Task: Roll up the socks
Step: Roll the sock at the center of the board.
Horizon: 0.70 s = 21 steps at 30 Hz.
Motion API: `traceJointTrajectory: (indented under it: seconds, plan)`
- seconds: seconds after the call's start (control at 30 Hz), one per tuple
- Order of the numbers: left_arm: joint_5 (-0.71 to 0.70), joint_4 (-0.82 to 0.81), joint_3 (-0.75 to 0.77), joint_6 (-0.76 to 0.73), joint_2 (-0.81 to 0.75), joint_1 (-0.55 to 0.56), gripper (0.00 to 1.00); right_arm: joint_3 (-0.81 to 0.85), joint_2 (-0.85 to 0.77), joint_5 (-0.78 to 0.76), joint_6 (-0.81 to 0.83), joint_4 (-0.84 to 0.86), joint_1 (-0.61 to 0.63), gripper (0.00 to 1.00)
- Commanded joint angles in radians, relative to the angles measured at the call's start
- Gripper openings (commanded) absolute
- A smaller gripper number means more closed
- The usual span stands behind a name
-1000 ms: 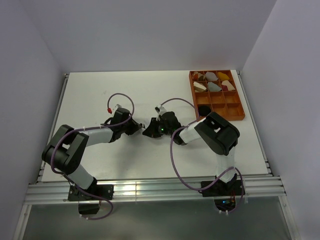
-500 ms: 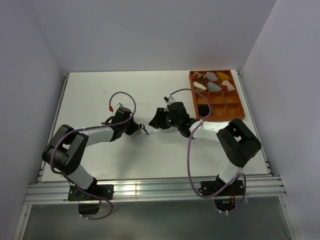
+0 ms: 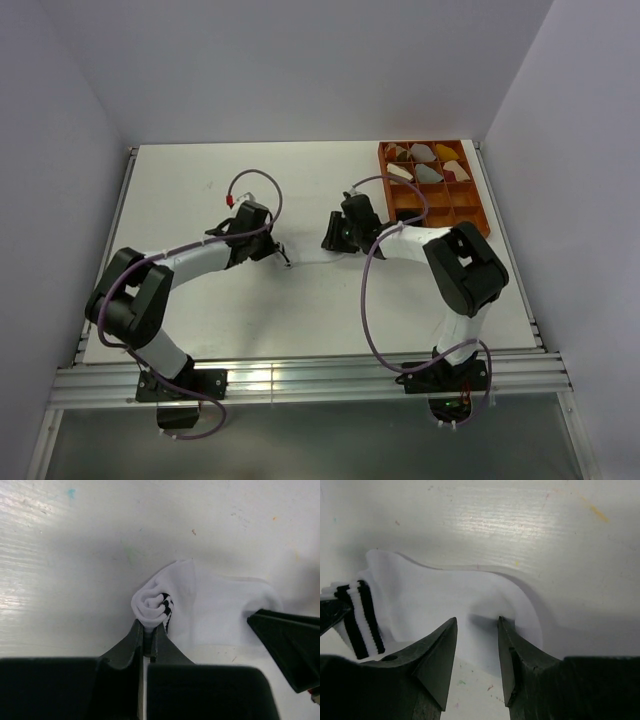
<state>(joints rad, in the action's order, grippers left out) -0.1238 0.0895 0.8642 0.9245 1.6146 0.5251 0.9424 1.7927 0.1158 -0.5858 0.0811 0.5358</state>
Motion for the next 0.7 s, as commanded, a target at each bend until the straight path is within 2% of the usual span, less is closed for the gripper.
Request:
traceJointTrajectory:
  seconds: [0.0,0.2,0.43,0.67]
  plan:
    - [-0.051,0.122,0.093,-0.122,0.025,0.007,0.00,0.053,0.045,-0.068,0.021,-0.073,-0.010,0.46]
    - [-0.143,0.324,0.244,-0.249,0.140,0.033,0.00,0.056,0.054,-0.048,0.023,-0.070,-0.016,0.46]
    - [-0.221,0.465,0.404,-0.260,0.281,0.105,0.00,0.025,0.042,0.019,0.032,0.019,-0.013,0.46]
    - [-0.382,0.673,0.602,-0.257,0.427,0.179,0.00,0.032,0.099,0.025,0.004,0.037,-0.011,0.46]
